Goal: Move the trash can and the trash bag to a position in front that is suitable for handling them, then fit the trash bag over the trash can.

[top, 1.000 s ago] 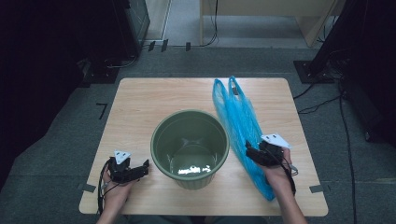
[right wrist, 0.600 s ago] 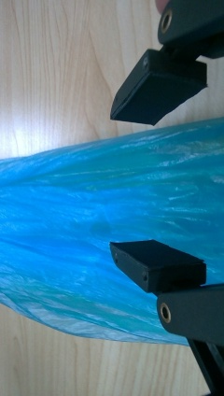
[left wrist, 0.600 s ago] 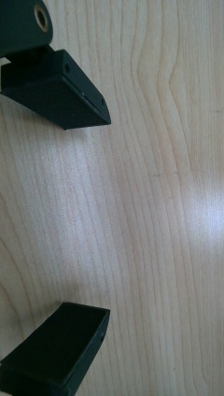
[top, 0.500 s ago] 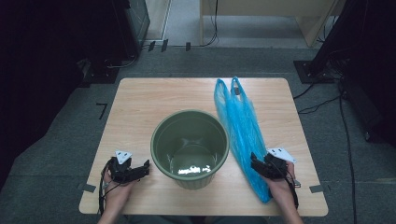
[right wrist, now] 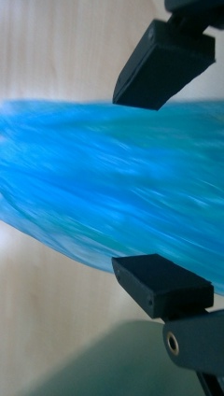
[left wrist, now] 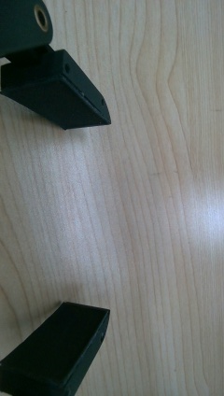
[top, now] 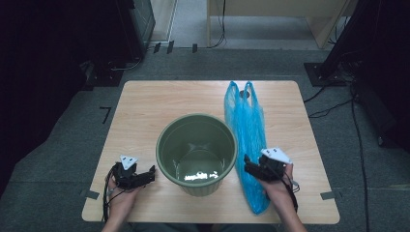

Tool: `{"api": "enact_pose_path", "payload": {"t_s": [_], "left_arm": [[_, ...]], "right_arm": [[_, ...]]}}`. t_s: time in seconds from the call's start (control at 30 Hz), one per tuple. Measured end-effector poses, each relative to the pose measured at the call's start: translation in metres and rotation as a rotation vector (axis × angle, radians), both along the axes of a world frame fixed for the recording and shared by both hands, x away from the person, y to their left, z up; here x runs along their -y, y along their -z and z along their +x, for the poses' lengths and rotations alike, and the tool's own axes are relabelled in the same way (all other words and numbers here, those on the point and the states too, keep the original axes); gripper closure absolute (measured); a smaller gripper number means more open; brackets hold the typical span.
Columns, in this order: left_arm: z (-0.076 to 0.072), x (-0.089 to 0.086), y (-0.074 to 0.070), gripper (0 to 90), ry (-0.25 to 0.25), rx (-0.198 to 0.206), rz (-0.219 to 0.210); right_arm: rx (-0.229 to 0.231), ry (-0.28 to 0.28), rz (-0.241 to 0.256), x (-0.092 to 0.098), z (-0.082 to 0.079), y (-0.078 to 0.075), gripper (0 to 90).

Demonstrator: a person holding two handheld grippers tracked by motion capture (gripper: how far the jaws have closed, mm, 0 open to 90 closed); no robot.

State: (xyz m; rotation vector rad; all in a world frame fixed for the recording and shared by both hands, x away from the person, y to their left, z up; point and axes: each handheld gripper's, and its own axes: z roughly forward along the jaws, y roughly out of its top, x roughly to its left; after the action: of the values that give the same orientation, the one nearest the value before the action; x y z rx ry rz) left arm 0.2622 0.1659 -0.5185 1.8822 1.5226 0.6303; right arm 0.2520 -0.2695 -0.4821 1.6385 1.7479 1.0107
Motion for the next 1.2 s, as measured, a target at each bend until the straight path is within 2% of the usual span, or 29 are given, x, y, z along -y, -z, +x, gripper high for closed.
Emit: {"api": "enact_pose_path", "payload": {"t_s": [0.07,0.1,0.13,0.17,0.2,0.23,0.27,0.37,0.43,0.67,0.7,0.73,0.77,0.87,0.97,1.1,1.13,1.17,1.2], "left_arm": [[0.000,0.000,0.000,6.7,0.002,0.000,0.000],[0.000,0.000,0.000,6.7,0.004,-0.001,0.001],[0.000,0.000,0.000,6.7,0.004,-0.001,0.001],[0.000,0.000,0.000,6.7,0.003,-0.001,0.002],[0.000,0.001,0.000,6.7,0.001,-0.001,0.003],[0.000,0.001,0.000,6.7,0.000,-0.001,0.004],[0.000,0.001,0.000,6.7,0.000,-0.001,0.004],[0.000,0.000,0.000,6.7,0.001,0.000,-0.008],[0.000,0.000,0.000,6.7,0.004,0.000,-0.007],[0.001,0.001,0.000,6.7,0.010,0.000,-0.001],[0.000,0.001,0.000,6.7,0.011,-0.001,-0.003],[0.000,0.001,0.000,6.7,0.011,-0.001,-0.003],[0.000,0.000,0.000,6.7,0.013,-0.001,-0.006],[0.000,0.000,0.000,6.7,0.014,0.000,-0.007],[0.000,0.000,0.000,6.7,0.015,0.000,-0.010],[0.000,0.000,0.000,6.7,0.015,0.000,-0.010],[0.000,0.000,0.000,6.7,0.015,0.000,-0.008],[0.000,0.001,0.000,6.7,0.015,0.000,-0.006],[0.000,0.001,0.000,6.7,0.014,0.000,-0.004]], "right_arm": [[-0.021,0.010,0.033,0.007,0.016,-0.007,14.4],[-0.019,0.035,0.024,0.009,0.031,-0.009,14.5],[-0.019,0.035,0.024,0.009,0.031,-0.009,14.5],[-0.030,0.048,0.041,0.010,0.045,-0.008,14.4],[-0.030,0.048,0.041,0.010,0.045,-0.008,14.4],[-0.078,0.057,0.039,0.009,0.057,-0.002,14.2],[-0.078,0.057,0.039,0.009,0.057,-0.002,14.2],[-0.122,0.064,-0.007,0.004,0.069,0.008,13.8],[-0.144,0.085,-0.015,0.000,0.073,0.015,14.0],[-0.125,0.095,-0.032,-0.013,0.070,0.024,14.2],[-0.136,0.094,-0.060,-0.017,0.068,0.028,14.1],[-0.136,0.094,-0.060,-0.017,0.068,0.028,14.1],[-0.137,0.104,-0.090,-0.019,0.065,0.032,14.1],[-0.136,0.116,-0.102,-0.020,0.061,0.034,14.1],[-0.144,0.145,-0.098,-0.021,0.050,0.039,14.0],[-0.139,0.158,-0.088,-0.019,0.041,0.036,13.9],[-0.129,0.148,-0.070,-0.019,0.039,0.033,13.9],[-0.092,0.127,-0.061,-0.017,0.037,0.024,13.6],[-0.092,0.127,-0.061,-0.017,0.037,0.024,13.6]]}}
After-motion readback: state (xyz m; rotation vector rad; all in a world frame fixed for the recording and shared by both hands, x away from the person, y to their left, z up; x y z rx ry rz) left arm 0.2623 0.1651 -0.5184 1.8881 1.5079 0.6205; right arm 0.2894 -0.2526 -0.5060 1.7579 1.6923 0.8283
